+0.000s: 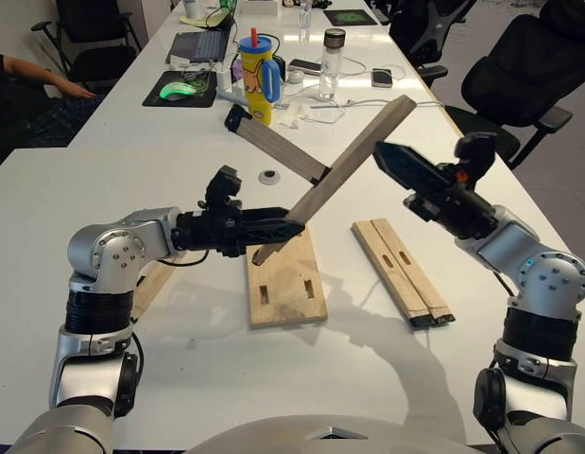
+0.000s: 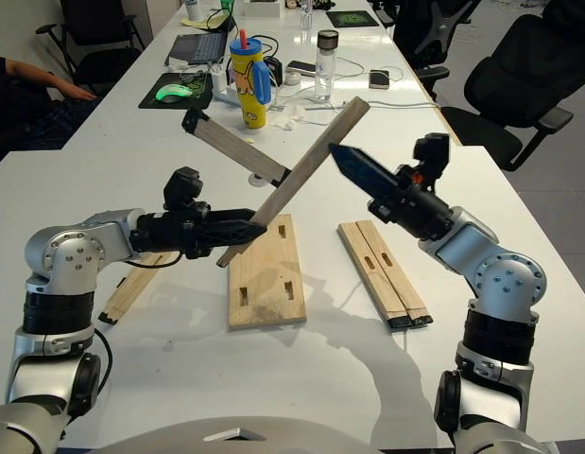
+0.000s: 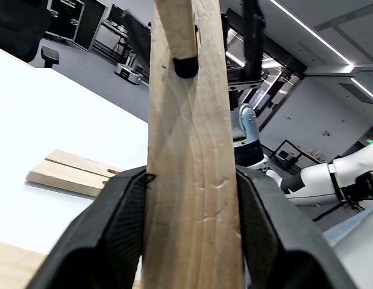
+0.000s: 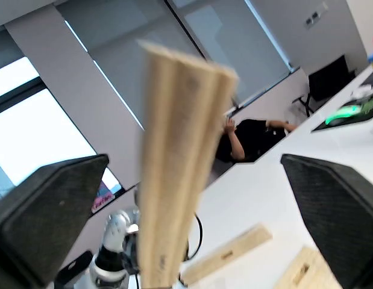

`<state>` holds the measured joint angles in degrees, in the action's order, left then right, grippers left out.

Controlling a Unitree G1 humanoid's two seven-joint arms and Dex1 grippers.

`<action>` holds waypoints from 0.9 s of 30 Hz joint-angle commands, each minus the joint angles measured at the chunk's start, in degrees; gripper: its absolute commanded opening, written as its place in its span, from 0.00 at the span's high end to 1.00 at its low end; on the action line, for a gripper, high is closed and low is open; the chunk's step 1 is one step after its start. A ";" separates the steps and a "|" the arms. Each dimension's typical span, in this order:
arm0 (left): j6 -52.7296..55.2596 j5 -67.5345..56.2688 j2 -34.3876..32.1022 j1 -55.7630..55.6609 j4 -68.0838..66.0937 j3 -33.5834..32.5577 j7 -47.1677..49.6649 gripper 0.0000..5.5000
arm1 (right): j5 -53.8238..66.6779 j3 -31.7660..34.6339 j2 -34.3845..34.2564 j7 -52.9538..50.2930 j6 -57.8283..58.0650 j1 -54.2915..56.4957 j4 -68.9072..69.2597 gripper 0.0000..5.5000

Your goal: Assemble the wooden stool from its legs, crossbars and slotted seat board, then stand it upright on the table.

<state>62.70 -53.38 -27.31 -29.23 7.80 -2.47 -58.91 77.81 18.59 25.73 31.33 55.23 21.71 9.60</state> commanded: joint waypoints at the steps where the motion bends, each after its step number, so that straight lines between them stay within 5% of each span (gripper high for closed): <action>1: 1.80 -2.00 -1.49 -0.98 2.45 0.84 -0.92 0.63 | 3.21 -0.02 0.07 0.55 1.43 -1.16 1.45 0.02; 22: 2.48 -2.21 -6.27 2.30 4.84 3.44 -2.98 0.63 | 6.59 -1.49 2.36 7.29 3.31 -4.85 2.82 0.63; 27: -1.96 1.14 -6.04 2.11 4.35 4.19 -2.47 0.63 | 4.96 -2.03 2.33 8.25 2.47 -6.12 3.59 0.63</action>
<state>63.13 -54.16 -33.04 -26.81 12.11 1.70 -62.64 83.92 17.24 27.72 39.22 57.85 16.38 12.00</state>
